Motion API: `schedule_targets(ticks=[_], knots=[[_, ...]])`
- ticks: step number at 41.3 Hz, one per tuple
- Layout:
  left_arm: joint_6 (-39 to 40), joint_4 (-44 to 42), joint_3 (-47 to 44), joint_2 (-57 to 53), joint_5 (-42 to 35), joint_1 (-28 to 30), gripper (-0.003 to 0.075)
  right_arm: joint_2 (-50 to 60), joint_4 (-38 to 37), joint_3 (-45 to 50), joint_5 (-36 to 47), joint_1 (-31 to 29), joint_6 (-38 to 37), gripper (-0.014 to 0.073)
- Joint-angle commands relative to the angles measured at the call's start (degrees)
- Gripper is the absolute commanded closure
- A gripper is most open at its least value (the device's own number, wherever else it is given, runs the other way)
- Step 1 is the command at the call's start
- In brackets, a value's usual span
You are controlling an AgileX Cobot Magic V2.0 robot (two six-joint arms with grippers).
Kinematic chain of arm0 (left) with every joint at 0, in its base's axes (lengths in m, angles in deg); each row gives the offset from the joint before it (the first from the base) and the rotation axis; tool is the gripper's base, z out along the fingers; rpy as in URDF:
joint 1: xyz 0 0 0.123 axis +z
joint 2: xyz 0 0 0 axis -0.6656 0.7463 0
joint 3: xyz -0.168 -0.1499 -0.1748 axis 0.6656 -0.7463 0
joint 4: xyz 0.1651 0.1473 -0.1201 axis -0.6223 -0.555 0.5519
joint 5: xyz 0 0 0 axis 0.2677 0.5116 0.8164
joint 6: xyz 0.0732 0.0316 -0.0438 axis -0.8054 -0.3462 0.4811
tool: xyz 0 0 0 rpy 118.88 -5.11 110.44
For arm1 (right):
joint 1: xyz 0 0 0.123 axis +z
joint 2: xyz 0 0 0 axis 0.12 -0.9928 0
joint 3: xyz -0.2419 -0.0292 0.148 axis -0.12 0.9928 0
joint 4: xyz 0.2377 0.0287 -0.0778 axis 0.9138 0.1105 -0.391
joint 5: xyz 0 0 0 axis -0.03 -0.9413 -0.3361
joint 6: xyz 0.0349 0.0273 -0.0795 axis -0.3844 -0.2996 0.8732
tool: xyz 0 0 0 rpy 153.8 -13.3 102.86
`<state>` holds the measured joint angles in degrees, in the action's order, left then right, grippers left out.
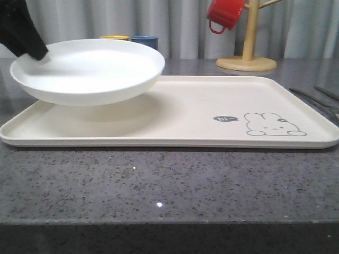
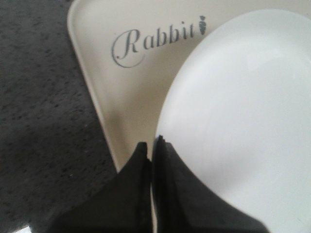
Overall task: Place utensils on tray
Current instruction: 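Lift the plate and lower it onto the tray's near half, then open the left gripper and withdraw it from the plate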
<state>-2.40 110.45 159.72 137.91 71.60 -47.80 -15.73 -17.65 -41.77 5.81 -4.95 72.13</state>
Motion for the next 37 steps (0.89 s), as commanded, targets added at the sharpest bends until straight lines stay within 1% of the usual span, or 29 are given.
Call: schedule_targets(ticks=[1, 8, 11, 13, 19, 22, 23, 27, 30, 34, 37], knots=[[-0.18, 2.46, 1.80, -0.34, -3.37, -2.65, 0.0738, -0.27, -0.42, -1.44, 3.61, -0.41, 0.09, 0.0176], [-0.18, 2.57, 1.80, 2.69, -5.81, -3.88, 0.0736, -0.27, -0.42, -1.44, 3.61, -0.41, 0.09, 0.0176], [-0.18, 2.57, 1.80, 3.55, -5.81, -3.88, 0.0701, -0.27, -0.42, -1.44, 3.61, -0.41, 0.09, 0.0176], [-0.18, 2.57, 1.80, 4.02, -5.68, -3.88, 0.0638, -0.27, -0.42, -1.44, 3.61, -0.41, 0.09, 0.0176], [-0.18, 2.57, 1.80, 4.17, -6.03, -3.88, 0.0366, -0.27, -0.42, -1.44, 3.61, -0.41, 0.09, 0.0176], [-0.18, 2.46, 1.80, 3.59, -5.80, -3.88, 0.0304, -0.27, -0.42, -1.44, 3.61, -0.41, 0.09, 0.0176], [-0.18, 2.17, 1.80, 3.14, -5.82, -3.88, 0.0293, -0.27, -0.42, -1.44, 3.61, -0.41, 0.09, 0.0176], [-0.18, 0.65, 1.80, -0.39, -6.04, -3.88, 0.0292, -0.27, -0.42, -1.44, 3.61, -0.41, 0.09, 0.0176], [-0.18, -0.67, 1.80, -4.21, -5.36, -4.96, 0.0292, -0.27, -0.42, -1.44, 3.61, -0.41, 0.09, 0.0176], [-0.18, -4.08, 1.80, -9.48, -3.63, -9.12, 0.0292, -0.27, -0.42, -1.44, 3.61, -0.41, 0.09, 0.0176], [-0.18, -6.90, 1.80, -12.91, -1.87, -13.51, 0.0302, -0.27, -0.42, -1.44, 3.61, -0.41, 0.09, 0.0176]])
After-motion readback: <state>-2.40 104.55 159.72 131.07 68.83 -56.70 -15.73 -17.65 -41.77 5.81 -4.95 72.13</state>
